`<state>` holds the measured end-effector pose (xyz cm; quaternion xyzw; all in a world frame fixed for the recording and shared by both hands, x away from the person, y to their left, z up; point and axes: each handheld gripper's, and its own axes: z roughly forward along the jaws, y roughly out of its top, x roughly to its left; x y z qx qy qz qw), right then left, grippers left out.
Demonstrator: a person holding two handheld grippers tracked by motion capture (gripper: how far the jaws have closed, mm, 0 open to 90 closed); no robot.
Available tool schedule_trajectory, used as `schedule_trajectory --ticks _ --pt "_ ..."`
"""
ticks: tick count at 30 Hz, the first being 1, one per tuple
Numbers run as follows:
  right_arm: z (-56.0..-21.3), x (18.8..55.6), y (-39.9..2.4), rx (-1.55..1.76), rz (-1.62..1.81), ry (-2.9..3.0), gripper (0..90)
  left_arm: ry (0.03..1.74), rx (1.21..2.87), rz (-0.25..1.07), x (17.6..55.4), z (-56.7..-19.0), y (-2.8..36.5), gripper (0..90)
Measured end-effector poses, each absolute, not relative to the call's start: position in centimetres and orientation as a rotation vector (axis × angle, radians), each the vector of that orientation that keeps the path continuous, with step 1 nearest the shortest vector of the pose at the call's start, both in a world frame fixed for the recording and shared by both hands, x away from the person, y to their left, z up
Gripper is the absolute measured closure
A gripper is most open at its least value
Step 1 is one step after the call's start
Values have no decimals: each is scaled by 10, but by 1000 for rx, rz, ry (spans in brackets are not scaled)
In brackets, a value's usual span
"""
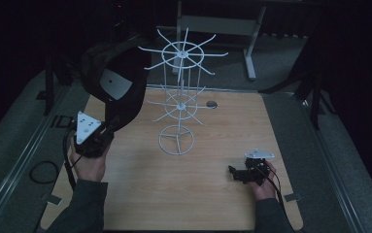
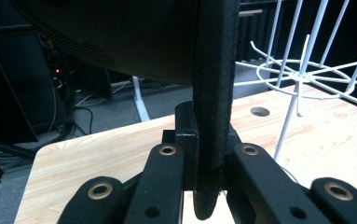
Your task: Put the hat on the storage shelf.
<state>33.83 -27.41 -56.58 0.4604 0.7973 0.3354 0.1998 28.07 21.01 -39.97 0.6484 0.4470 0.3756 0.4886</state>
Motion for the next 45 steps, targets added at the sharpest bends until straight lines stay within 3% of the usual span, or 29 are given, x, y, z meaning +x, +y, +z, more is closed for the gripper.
schedule_trajectory --ticks 33,45 --pt "-566 338 -274 1289 937 2228 109 1005 1693 926 282 -420 191 852" --pt "-566 338 -274 1287 936 2229 109 1021 1620 880 283 -414 196 407"
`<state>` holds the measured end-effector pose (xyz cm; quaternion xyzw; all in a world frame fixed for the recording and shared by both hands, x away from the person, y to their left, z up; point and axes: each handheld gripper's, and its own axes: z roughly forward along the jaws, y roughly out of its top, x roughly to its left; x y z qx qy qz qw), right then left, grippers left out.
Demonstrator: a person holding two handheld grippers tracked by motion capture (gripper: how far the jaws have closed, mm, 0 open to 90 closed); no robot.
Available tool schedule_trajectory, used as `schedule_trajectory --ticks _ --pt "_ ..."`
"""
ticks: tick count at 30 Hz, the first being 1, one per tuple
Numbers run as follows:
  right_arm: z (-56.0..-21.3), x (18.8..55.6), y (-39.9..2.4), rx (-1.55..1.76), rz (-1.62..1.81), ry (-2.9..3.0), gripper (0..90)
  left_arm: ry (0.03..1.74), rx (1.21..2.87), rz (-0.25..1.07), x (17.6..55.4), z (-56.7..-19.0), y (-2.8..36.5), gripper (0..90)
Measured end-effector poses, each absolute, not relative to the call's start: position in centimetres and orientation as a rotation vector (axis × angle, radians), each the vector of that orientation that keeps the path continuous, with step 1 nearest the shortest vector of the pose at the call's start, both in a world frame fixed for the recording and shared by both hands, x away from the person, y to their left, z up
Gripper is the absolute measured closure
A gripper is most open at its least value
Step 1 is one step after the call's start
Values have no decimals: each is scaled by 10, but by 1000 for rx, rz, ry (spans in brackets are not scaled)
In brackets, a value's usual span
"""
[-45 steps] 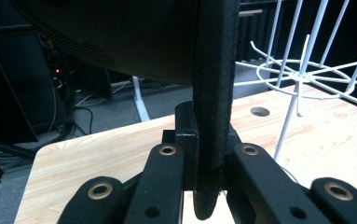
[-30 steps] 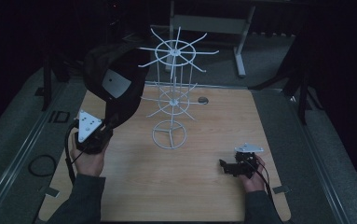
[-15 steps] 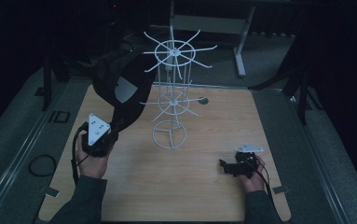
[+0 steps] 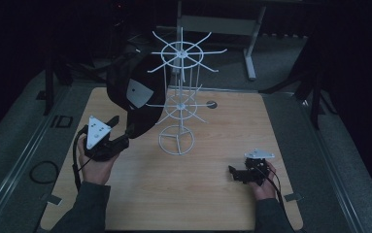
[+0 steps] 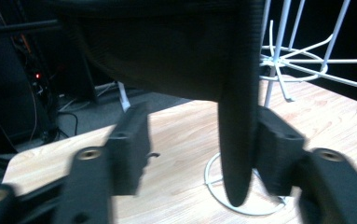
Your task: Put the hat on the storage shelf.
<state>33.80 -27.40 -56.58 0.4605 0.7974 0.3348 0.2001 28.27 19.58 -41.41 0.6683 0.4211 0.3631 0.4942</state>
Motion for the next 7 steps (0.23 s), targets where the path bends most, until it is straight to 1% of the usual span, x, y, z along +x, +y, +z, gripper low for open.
schedule_trajectory --ticks 2,3,7 --pt "-566 338 -274 1287 935 2229 109 1034 1610 870 283 -415 197 329" --pt "-566 338 -274 1288 936 2229 109 1039 1608 863 284 -415 198 276" --pt "-566 338 -274 1289 937 2227 108 1043 1606 841 283 -416 198 151"
